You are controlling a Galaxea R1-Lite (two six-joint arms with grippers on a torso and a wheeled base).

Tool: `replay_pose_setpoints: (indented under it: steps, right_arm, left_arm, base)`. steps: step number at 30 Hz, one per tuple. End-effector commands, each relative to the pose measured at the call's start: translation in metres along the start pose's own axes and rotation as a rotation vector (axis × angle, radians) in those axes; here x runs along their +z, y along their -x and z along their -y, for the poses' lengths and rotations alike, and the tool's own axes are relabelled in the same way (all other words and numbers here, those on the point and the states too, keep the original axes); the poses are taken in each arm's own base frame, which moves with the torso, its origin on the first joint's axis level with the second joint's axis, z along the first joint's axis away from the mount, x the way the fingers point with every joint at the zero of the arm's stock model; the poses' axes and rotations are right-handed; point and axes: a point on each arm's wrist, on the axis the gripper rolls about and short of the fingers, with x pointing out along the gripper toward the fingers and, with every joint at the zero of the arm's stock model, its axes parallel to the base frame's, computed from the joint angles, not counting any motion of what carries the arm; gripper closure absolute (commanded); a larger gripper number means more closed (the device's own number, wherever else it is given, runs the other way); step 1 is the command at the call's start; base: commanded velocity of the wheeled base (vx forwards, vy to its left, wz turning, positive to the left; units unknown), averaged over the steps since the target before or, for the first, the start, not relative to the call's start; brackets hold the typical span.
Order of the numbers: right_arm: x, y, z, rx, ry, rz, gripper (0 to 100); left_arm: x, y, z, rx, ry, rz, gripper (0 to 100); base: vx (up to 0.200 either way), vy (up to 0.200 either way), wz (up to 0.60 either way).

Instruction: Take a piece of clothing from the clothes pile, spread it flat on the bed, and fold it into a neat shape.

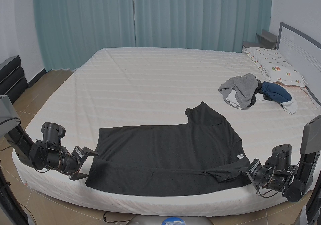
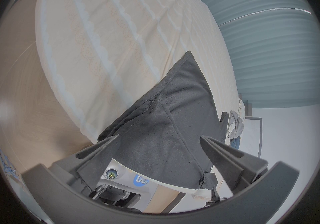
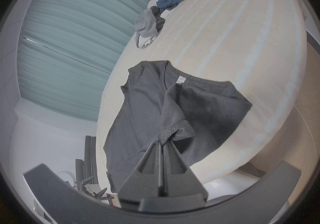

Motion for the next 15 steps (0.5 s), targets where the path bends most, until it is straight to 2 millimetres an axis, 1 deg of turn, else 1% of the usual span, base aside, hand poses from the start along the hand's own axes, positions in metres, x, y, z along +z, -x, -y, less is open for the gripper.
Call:
replay_pose_setpoints:
  steps: [1,6,11,12,15]
  right_arm:
    - [-0.001,0.002,0.000,-0.001,0.001,-0.003,100]
    - [-0.005,0.008,0.007,-0.035,0.002,-0.023,100]
    - [-0.006,0.005,0.012,-0.064,0.000,-0.034,100]
    - [-0.008,0.003,0.014,-0.080,0.002,-0.043,0]
    - [-0.012,-0.001,0.024,-0.147,0.039,-0.077,0]
  left_arm:
    - [0.000,0.000,0.000,0.001,0.001,-0.001,0]
    - [0.000,0.000,0.000,0.001,0.001,-0.001,0]
    - [0.000,0.000,0.000,0.001,0.001,-0.001,0]
    - [0.000,0.000,0.000,0.001,0.001,-0.001,0]
    - [0.000,0.000,0.000,0.001,0.001,-0.001,0]
  base:
    - [0.000,0.000,0.00]
    - [0.000,0.000,0.00]
    - [0.000,0.000,0.00]
    - [0.000,0.000,0.00]
    - [0.000,0.000,0.00]
